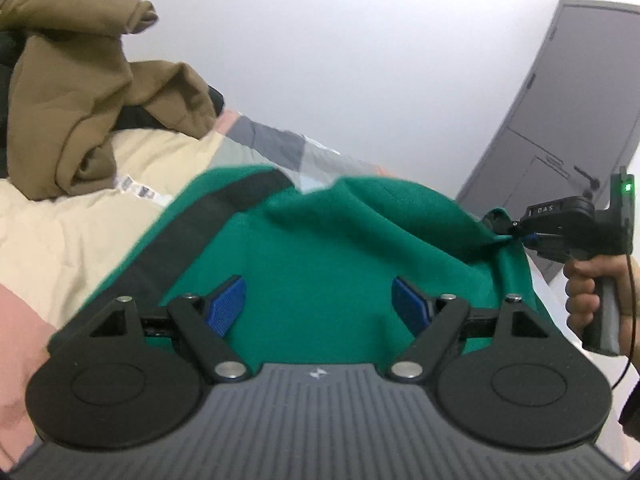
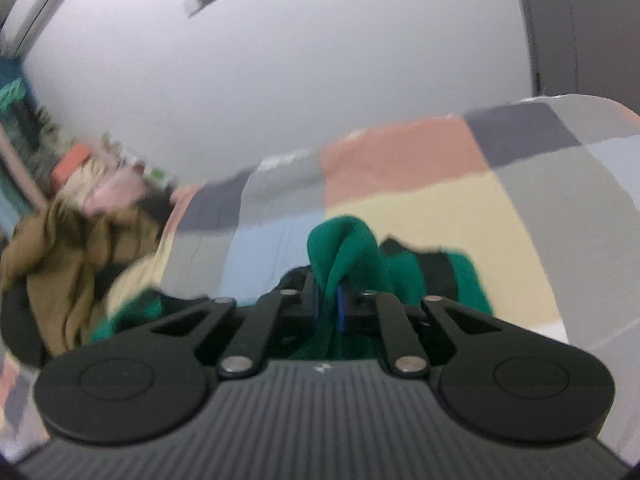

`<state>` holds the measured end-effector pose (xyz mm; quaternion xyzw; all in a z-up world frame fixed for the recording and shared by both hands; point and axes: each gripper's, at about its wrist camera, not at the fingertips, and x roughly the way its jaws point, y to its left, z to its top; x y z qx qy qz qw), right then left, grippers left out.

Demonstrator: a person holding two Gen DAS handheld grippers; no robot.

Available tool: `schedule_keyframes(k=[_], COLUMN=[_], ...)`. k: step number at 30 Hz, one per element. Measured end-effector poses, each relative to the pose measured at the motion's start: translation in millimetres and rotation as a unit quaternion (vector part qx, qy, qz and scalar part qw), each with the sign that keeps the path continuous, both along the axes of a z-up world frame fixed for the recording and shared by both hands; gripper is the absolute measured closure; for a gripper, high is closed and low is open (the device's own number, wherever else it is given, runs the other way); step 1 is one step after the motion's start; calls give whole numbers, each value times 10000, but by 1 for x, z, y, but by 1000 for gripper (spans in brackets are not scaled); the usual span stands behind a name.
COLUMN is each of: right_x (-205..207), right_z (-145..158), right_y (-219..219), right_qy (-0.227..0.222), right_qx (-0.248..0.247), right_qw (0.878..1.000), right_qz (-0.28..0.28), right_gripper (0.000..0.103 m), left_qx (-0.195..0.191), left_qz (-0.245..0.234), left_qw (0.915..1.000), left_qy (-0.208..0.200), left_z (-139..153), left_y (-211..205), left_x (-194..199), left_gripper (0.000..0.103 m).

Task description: Fold large clothes

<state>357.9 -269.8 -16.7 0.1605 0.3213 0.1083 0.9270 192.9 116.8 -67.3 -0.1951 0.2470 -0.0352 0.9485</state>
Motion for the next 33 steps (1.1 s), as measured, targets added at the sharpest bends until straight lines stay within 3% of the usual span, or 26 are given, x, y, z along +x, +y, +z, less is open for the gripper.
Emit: schedule_keyframes(k=[4,7,10,14,18,23,27,33], right_x=[39,59,83,116,128,124,103,38], right_z=[-12,-19,-30,-62,-94,-93,-78,-46], right_y=[1,4,9,20,22,13,9,-11], right_qy=[335,199,154,549,847,924,847,499], right_qx=[243,325,-42,-375,-430,-226,-347,-188], right_qw=[9987,9979,9971,9937,9919,9935,9943,9982], right_qz=[-290,-515,-751,-906,-838,-629,-546,-276], right_gripper=[94,94,94,94,90,81,44,43], left_qx=[-5,-44,206,536,427,229,33,-76], left_qz=[270,373,394,268,182,208,233,68], left_qw=[9996,9992,9986,9976,9985,9994,9997,9995], left_qy=[-57,-168,-273,-333,-286,-139,-92,-298], left_z=[-1,-2,-3,-8,-16,-23,-23,-13], left_y=[11,19,17,7,8,16,22,22], left_x=[8,13,18,25,33,40,38,26], left_gripper=[20,20,20,20,20,20,20,20])
